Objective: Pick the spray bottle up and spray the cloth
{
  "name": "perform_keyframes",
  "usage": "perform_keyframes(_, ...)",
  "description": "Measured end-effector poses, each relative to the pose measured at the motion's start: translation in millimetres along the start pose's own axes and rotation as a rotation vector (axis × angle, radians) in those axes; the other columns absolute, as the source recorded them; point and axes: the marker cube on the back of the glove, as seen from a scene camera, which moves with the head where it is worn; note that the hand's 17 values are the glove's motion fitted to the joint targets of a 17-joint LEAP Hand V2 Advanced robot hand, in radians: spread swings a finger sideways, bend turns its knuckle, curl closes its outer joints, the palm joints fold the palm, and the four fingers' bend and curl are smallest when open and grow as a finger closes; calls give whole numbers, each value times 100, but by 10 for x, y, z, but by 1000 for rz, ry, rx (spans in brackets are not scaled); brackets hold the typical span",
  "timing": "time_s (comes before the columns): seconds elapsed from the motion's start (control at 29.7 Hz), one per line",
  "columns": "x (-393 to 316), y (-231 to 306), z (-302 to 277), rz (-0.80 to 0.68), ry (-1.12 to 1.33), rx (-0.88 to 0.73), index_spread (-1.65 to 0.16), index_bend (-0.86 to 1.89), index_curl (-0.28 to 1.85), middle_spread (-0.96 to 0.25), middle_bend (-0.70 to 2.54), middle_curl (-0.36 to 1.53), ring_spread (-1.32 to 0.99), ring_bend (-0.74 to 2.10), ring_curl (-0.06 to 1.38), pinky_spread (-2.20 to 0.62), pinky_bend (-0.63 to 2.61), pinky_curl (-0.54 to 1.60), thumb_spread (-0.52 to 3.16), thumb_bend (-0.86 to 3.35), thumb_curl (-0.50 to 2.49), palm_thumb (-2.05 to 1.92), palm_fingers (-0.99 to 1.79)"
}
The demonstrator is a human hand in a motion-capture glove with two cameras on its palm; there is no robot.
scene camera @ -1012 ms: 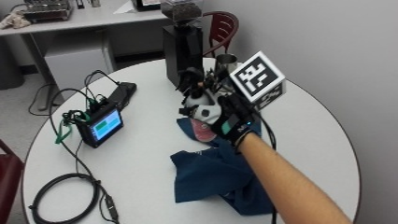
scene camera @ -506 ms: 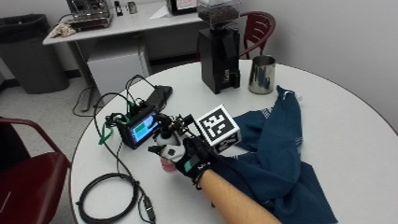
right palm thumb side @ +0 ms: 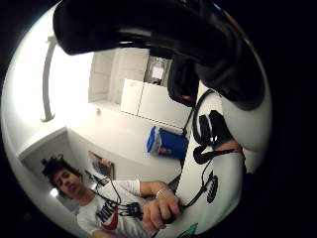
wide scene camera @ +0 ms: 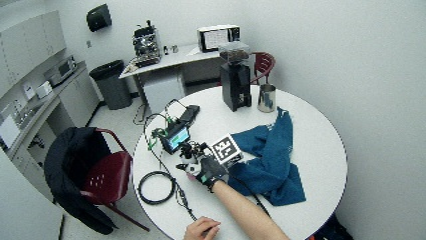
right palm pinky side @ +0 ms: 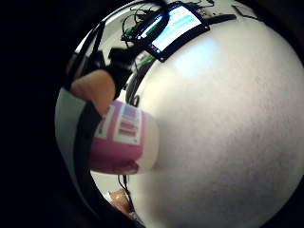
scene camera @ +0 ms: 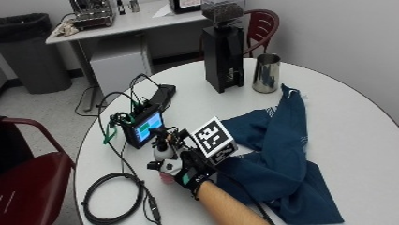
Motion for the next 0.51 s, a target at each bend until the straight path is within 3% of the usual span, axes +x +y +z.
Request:
perform_keyframes(0.17, -181, 136, -166, -41, -42, 47, -33, -11, 15, -7, 34, 49, -8, 46, 45, 23, 41, 39, 88, -5, 57, 98, 37)
perform_keyframes(0.51, -1242, 687, -1036, -111, 90, 38, -36, 5, 6, -4, 40, 46, -4, 47, 38, 24, 50, 38, 93, -3, 52, 94, 37)
